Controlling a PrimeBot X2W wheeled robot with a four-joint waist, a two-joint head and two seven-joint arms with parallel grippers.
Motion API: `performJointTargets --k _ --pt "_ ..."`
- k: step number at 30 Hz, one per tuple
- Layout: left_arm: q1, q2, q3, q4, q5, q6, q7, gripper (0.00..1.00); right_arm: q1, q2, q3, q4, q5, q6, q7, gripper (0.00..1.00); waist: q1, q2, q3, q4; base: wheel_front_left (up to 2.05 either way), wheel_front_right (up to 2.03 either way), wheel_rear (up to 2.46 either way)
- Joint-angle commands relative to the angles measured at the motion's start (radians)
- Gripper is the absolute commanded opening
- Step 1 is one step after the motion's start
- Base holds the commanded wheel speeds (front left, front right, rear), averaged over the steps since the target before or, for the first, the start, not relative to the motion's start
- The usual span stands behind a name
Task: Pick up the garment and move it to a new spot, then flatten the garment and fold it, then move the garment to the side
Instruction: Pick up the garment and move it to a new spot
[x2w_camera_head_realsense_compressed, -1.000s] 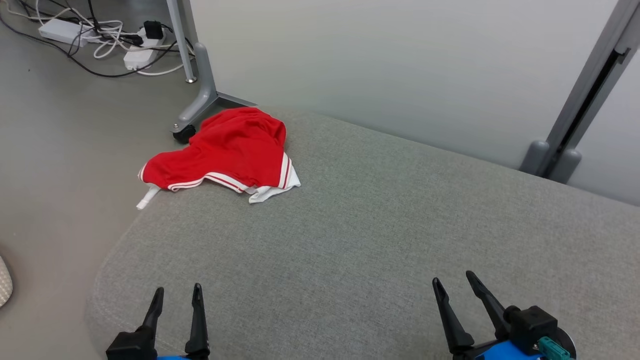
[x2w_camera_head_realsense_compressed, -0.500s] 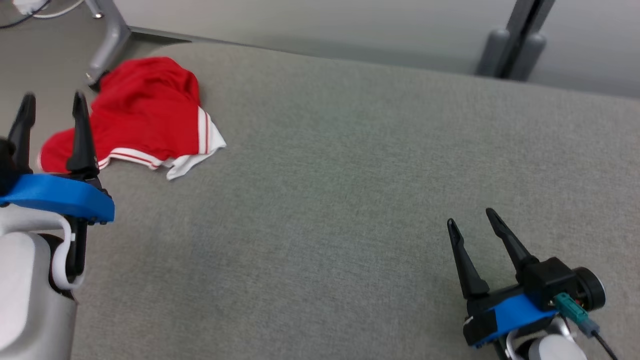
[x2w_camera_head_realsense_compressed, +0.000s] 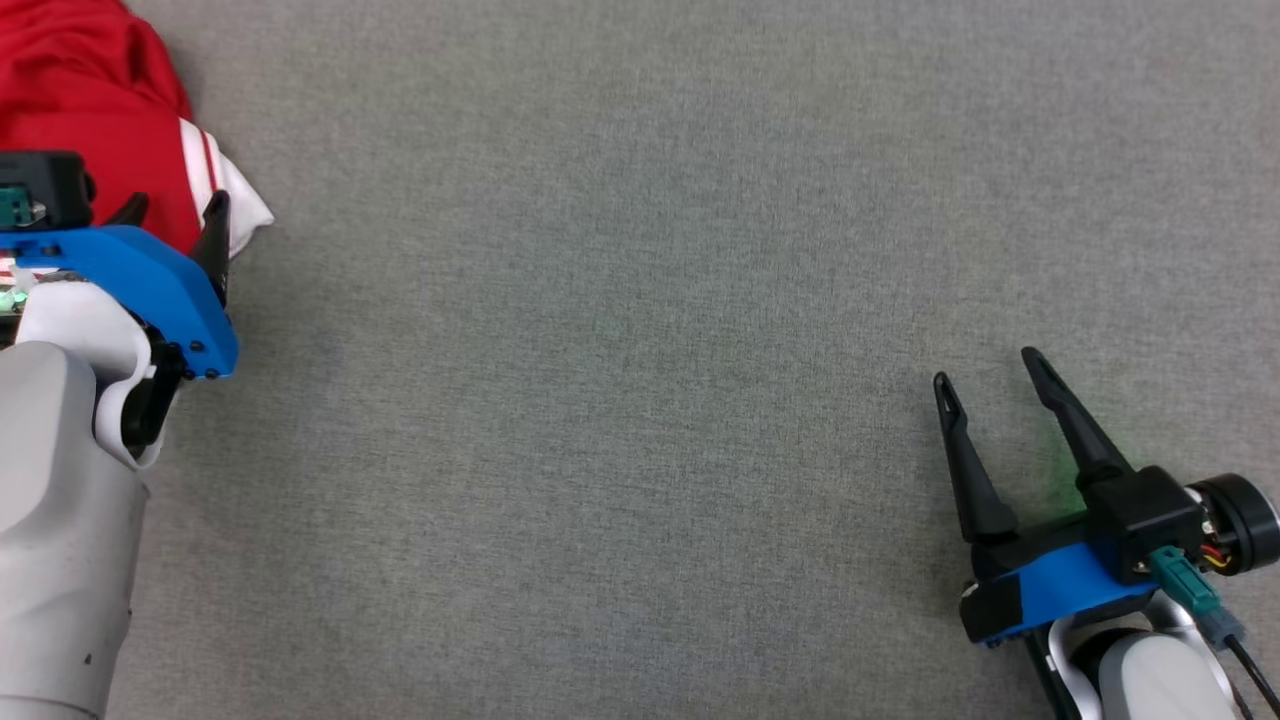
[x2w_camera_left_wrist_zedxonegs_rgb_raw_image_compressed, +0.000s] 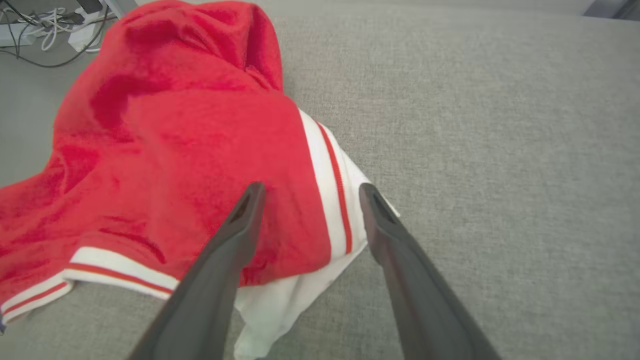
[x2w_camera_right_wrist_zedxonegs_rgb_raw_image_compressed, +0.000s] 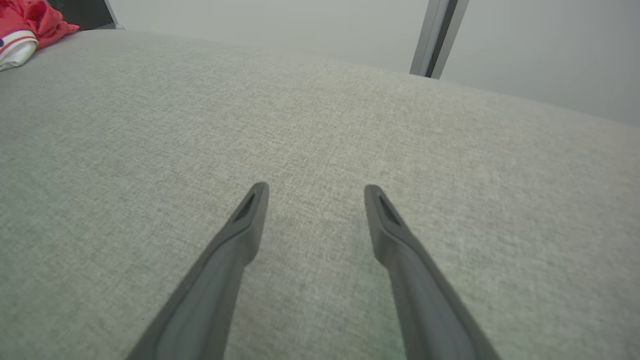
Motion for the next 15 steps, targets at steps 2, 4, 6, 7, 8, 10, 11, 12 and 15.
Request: performJointTargets --k 2,4,6,7,8,10,11,12,15 --pt "-0.038 0.008 -0.026 0.047 -0.013 -0.006 0.022 1.00 -0.011 -0.002 -0.011 -0.023 -0.011 0.000 0.003 1.00 -0.0003 0.0000 0.036 0.002 0.00 0.00 0.00" --pt "-0.051 0.005 -0.042 0.078 -0.027 -0.007 0.036 1.00 -0.015 -0.002 -0.017 -0.035 -0.010 0.000 0.004 1.00 -0.0003 0.0000 0.052 -0.003 0.00 0.00 0.00" --pt "-0.057 0.008 -0.068 0.108 -0.031 -0.007 0.051 1.00 -0.018 -0.002 -0.018 -0.040 -0.006 0.000 0.003 1.00 -0.0003 0.0000 0.062 -0.006 0.00 0.00 0.00" --pt "-0.055 0.009 -0.081 0.123 -0.036 -0.005 0.061 1.00 -0.018 -0.002 -0.016 -0.042 -0.004 0.000 0.002 1.00 -0.0003 0.0000 0.066 -0.009 0.00 0.00 0.00" --pt "-0.055 0.010 -0.095 0.136 -0.040 -0.005 0.069 1.00 -0.018 -0.002 -0.016 -0.043 -0.001 0.000 0.001 1.00 -0.0003 0.0000 0.069 -0.010 0.00 0.00 0.00" --pt "-0.061 0.018 -0.107 0.158 -0.051 -0.005 0.071 0.47 -0.018 -0.002 -0.013 -0.041 0.001 0.000 -0.003 1.00 -0.0003 0.0000 0.072 -0.013 0.00 0.00 0.00" --pt "-0.064 0.022 -0.110 0.168 -0.056 -0.005 0.068 0.23 -0.020 -0.002 -0.013 -0.038 0.004 0.000 -0.005 1.00 -0.0003 0.0000 0.073 -0.014 0.00 0.00 0.00" --pt "-0.065 0.033 -0.122 0.187 -0.061 -0.003 0.065 0.00 -0.025 -0.002 -0.013 -0.034 0.010 0.000 -0.008 1.00 -0.0003 0.0000 0.071 -0.017 0.00 0.00 0.00" --pt "-0.079 0.048 -0.124 0.206 -0.063 -0.003 0.036 0.00 -0.032 -0.002 -0.016 -0.029 0.013 0.000 -0.019 1.00 -0.0003 0.0000 0.060 -0.018 0.00 0.00 0.00"
